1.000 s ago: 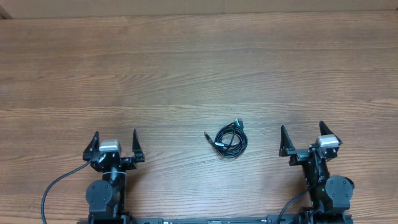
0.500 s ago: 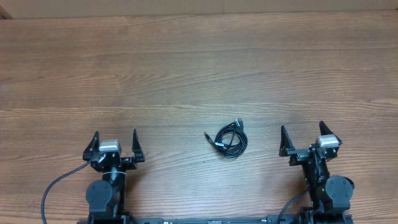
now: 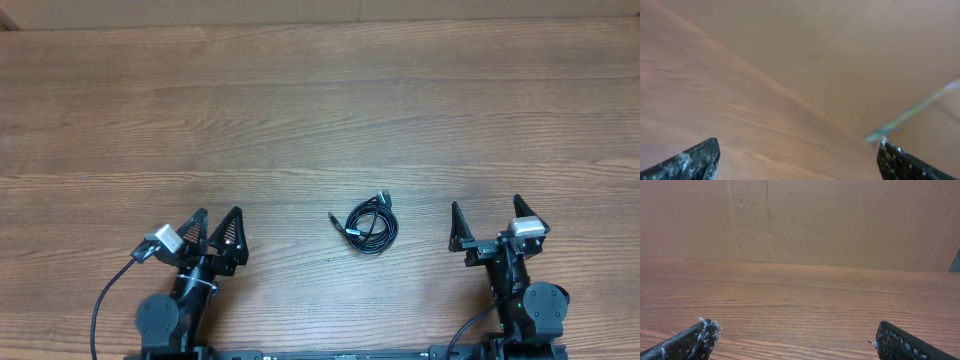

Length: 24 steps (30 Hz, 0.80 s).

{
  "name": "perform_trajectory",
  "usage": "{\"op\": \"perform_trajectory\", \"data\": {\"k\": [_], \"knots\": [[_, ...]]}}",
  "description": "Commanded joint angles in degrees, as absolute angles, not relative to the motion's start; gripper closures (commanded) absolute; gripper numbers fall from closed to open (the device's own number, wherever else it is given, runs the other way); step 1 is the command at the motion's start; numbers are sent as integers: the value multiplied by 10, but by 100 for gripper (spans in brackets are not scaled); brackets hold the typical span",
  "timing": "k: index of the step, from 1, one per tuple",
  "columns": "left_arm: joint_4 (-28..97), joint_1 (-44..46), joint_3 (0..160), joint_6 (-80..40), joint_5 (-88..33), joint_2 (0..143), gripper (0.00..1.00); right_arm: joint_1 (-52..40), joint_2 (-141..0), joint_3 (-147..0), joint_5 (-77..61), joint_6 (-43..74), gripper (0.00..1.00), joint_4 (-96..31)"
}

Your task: Untangle cables

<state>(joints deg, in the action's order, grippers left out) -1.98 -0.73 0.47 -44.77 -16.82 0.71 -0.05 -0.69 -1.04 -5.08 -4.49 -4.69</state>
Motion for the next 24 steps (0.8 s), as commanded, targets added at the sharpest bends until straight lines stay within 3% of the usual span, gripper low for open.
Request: {"op": "perform_trajectory", "data": {"k": [1, 7, 13, 19, 24], "knots": [[-78, -4, 4, -495, -229, 4, 0, -2, -7, -5, -46, -44, 0, -44], [-169, -4, 63, -416, -202, 4, 1, -2, -7, -5, -46, -44, 0, -44], [-16, -4, 239, -299, -180, 55, 0, -2, -7, -5, -46, -44, 0, -44], [222, 13, 470, -242, -346, 254, 0, -2, -7, -5, -46, -44, 0, -44], [312, 17, 631, -242, -546, 453, 0, -2, -7, -5, -46, -44, 0, -44]]}}
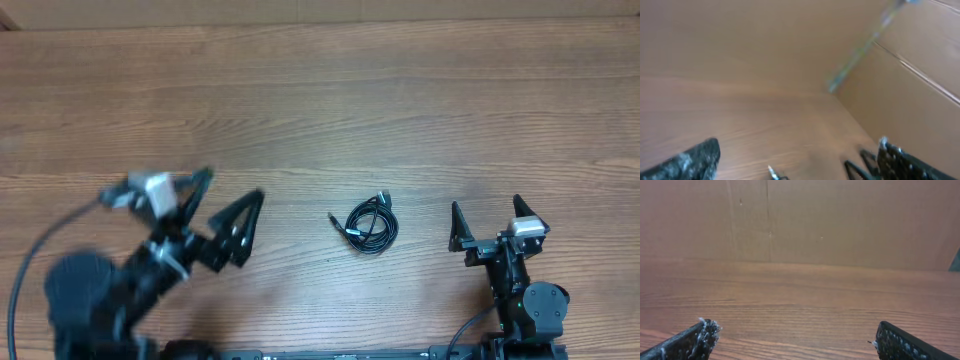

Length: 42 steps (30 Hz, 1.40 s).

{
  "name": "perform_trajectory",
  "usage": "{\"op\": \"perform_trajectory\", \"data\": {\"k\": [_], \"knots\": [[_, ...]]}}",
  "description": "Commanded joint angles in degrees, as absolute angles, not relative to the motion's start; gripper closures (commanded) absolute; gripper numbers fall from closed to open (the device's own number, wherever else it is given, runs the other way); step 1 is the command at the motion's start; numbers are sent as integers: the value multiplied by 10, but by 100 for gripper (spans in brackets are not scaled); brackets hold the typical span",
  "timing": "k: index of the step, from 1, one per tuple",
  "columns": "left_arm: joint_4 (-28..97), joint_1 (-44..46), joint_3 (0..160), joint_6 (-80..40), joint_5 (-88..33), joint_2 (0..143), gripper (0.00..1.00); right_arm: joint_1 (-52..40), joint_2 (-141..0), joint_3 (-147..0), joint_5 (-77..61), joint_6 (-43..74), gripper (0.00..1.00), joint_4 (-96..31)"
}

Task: Untangle cables
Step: 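Reach the left gripper over the tangled black cables and grasp them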

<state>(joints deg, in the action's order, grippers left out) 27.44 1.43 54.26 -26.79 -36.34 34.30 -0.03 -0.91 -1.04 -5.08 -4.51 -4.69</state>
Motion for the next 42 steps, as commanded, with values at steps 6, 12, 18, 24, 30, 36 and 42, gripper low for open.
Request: {"op": "perform_trajectory", "data": {"k": [6, 12, 18, 24, 30, 36, 42], "knots": [[467, 34, 746, -164, -638, 626, 0, -2, -7, -5, -46, -44, 0, -44], [554, 124, 760, -124, -455, 727, 0, -2, -7, -5, -46, -44, 0, -44], [545, 238, 760, -124, -307, 782, 0, -2, -7, -5, -46, -44, 0, -44], [525, 342, 760, -124, -176, 841, 0, -2, -7, -5, -46, -44, 0, -44], [452, 389, 760, -148, -176, 891, 0, -2, -7, -5, -46, -44, 0, -44], [404, 406, 760, -196, -176, 966, 0, -2, -7, -5, -46, -44, 0, -44], [396, 405, 760, -220, -176, 1044, 20, -2, -7, -5, -46, -44, 0, -44]]}}
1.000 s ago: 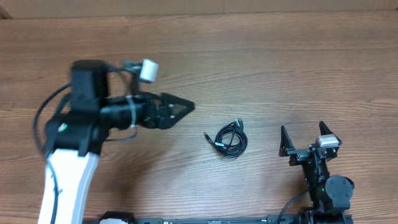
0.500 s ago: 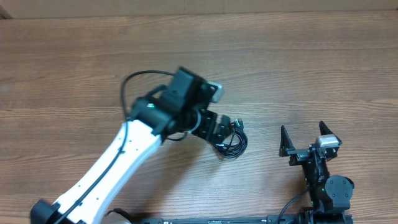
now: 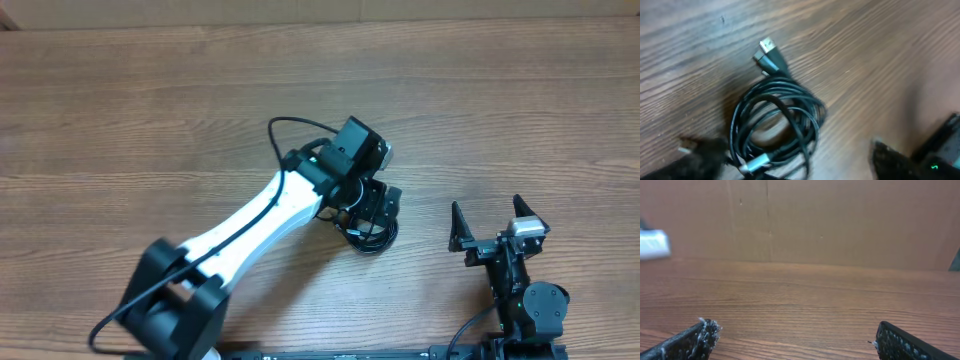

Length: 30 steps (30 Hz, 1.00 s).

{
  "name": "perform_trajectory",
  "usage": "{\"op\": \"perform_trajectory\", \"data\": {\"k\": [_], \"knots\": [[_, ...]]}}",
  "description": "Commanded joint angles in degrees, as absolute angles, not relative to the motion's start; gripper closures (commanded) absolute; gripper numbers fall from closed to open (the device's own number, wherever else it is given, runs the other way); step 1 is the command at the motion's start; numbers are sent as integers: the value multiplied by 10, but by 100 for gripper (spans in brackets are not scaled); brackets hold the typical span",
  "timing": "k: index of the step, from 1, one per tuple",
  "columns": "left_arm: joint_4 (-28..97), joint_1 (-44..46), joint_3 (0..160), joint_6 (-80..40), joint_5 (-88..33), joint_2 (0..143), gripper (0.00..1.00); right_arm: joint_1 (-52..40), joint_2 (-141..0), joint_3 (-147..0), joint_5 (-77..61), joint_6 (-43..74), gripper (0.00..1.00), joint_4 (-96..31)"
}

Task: Untangle cables
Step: 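Reach the left gripper over the tangled black cables and grasp them, then lift the cable bundle with the left gripper up and leftward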

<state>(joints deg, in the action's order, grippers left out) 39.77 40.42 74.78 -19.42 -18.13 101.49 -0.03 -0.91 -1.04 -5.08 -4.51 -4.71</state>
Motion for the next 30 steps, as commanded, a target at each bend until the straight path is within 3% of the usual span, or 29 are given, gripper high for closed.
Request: {"op": "perform_trajectory", "data": {"k": [1, 2, 5, 6, 10, 11, 21, 25, 30], "knots": [[394, 405, 760, -222, -176, 1051, 26, -2, -7, -5, -46, -44, 0, -44], [389, 405, 760, -223, -178, 1063, 44, -2, -7, -5, -46, -44, 0, -44], [382, 405, 760, -223, -179, 1067, 69, -2, -7, -5, -46, -44, 0, -44], [379, 405, 760, -223, -180, 1066, 76, -2, -7, -5, -46, -44, 0, -44], [370, 404, 761, -223, -203, 1062, 88, -2, -7, -5, -46, -44, 0, -44], [370, 404, 763, -223, -206, 1060, 96, -2, -7, -5, -46, -44, 0, -44], [467, 404, 899, -223, -281, 997, 96, -2, -7, -5, -46, -44, 0, -44], [469, 404, 965, -224, -350, 954, 96, -2, -7, -5, -46, -44, 0, -44], [457, 401, 1026, -232, -354, 877, 96, -2, -7, -5, -46, -44, 0, -44]]}}
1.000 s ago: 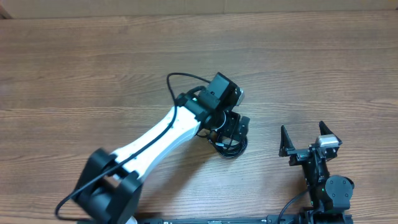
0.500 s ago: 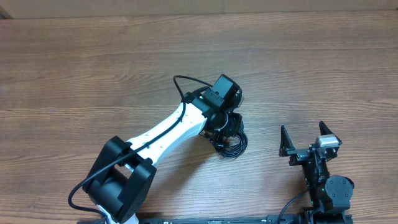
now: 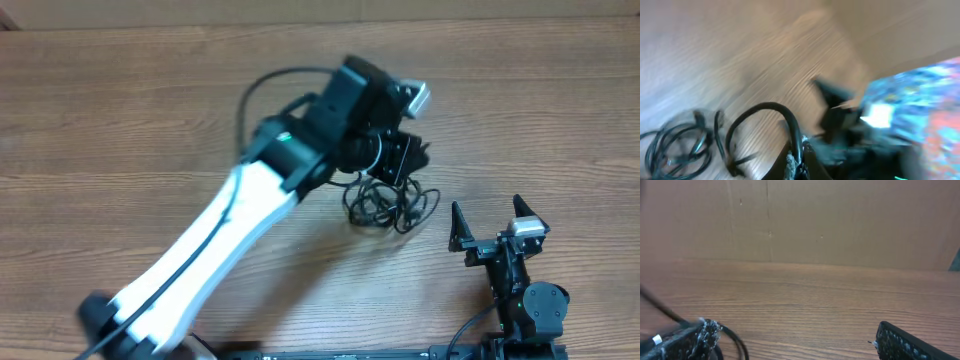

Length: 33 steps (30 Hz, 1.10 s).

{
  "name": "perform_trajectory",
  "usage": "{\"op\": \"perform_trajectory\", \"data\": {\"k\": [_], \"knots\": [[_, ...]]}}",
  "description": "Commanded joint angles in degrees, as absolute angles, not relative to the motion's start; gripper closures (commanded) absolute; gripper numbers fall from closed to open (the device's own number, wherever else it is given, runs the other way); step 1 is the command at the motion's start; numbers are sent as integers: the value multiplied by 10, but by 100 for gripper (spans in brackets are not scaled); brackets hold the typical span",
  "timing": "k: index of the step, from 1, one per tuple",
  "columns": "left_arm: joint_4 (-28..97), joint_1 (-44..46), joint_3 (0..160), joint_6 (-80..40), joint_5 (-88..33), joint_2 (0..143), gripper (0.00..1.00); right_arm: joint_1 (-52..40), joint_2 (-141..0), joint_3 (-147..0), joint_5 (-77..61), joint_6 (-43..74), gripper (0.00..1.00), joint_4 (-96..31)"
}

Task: Untangle cables
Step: 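Lift the cable bundle with the left gripper up and leftward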

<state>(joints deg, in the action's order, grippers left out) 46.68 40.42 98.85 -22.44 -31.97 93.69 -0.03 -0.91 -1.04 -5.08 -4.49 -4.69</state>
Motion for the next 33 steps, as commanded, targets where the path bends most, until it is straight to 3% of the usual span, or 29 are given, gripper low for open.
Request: {"op": "perform_trajectory", "data": {"k": [1, 11, 15, 24, 33], "knots": [[451, 399, 1027, -232, -350, 863, 96, -2, -7, -5, -46, -44, 0, -44], [486, 385, 1027, -234, -142, 764, 96, -2, -7, -5, -46, -44, 0, -44], [424, 385, 1027, -267, -51, 746, 96, -2, -7, -5, -46, -44, 0, -44], [146, 385, 1027, -345, -70, 689, 96, -2, -7, -5, -46, -44, 0, -44], [132, 385, 1027, -339, -70, 673, 96, -2, -7, -5, -46, -44, 0, -44]]}}
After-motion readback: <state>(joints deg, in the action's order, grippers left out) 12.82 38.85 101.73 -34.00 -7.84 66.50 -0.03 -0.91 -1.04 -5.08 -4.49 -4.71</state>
